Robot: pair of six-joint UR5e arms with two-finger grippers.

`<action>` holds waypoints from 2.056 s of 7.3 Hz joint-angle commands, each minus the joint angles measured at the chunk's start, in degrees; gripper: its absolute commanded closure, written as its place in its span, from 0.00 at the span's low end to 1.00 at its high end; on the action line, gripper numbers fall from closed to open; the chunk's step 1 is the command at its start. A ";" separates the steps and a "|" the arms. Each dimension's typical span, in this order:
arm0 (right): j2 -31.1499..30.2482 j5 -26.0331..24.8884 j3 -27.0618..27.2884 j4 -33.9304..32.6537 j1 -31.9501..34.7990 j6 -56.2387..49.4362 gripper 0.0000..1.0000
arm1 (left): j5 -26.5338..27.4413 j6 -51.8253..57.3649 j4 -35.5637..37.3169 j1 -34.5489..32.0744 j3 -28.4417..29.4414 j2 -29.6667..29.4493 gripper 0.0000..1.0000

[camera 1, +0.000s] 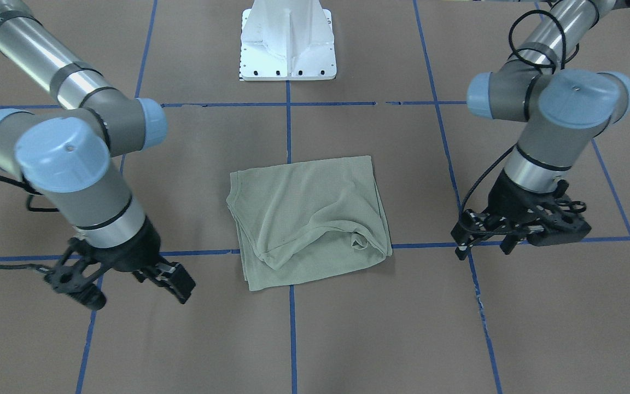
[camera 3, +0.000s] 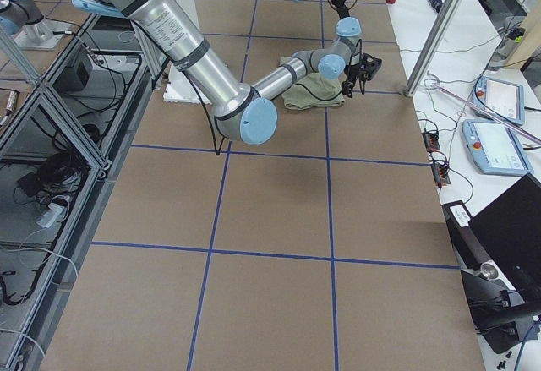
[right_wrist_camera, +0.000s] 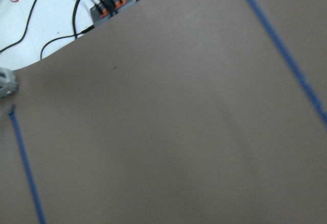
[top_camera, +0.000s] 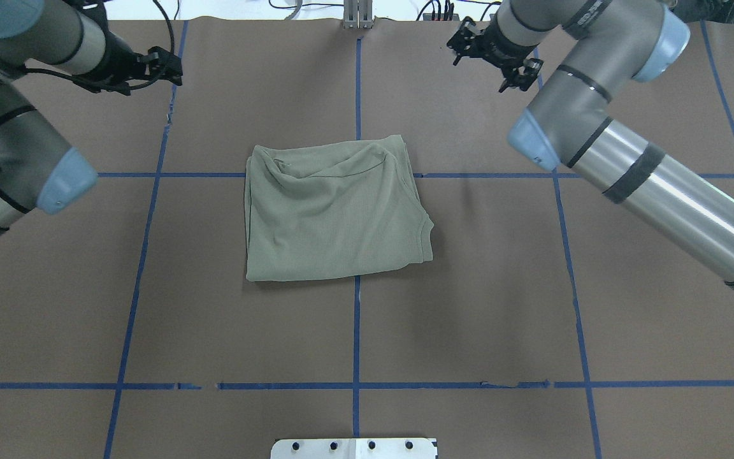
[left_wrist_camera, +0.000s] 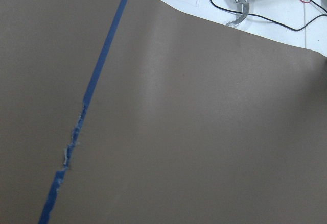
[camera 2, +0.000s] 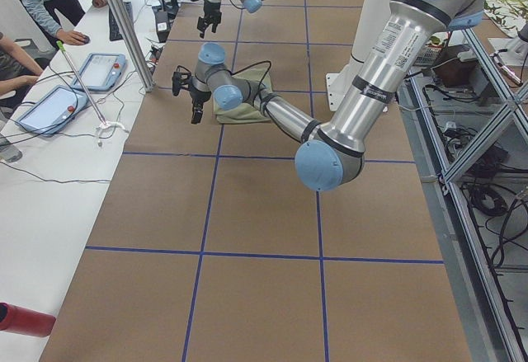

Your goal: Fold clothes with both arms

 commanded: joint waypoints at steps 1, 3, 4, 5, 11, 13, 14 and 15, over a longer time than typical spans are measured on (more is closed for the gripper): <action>-10.67 6.52 5.49 -4.52 9.44 -26.34 0.00 | -2.46 14.10 3.37 -6.30 -6.74 8.20 0.00; -20.78 11.91 8.14 -7.86 18.06 -50.07 0.00 | -2.90 31.23 4.79 -13.67 -8.96 13.91 0.00; -24.41 11.92 8.24 -9.43 20.36 -60.45 0.00 | -3.77 41.14 5.49 -16.84 -8.79 16.55 0.00; -27.66 12.44 8.32 -10.58 22.90 -67.87 0.00 | -6.04 52.63 8.80 -21.22 -8.01 17.19 0.00; -40.87 19.39 11.05 -9.89 32.50 -91.75 0.00 | -11.60 67.16 8.19 -28.56 -7.48 22.73 0.00; -41.49 19.65 10.88 -10.50 34.70 -90.98 0.00 | -11.07 67.69 0.94 -28.73 5.70 24.22 0.00; -41.58 19.74 10.53 -10.85 34.71 -90.80 0.00 | -11.33 67.52 1.36 -30.91 8.06 23.70 0.00; -42.36 19.66 10.09 -10.86 34.71 -90.45 0.00 | -11.51 67.52 8.07 -30.93 7.39 23.44 0.00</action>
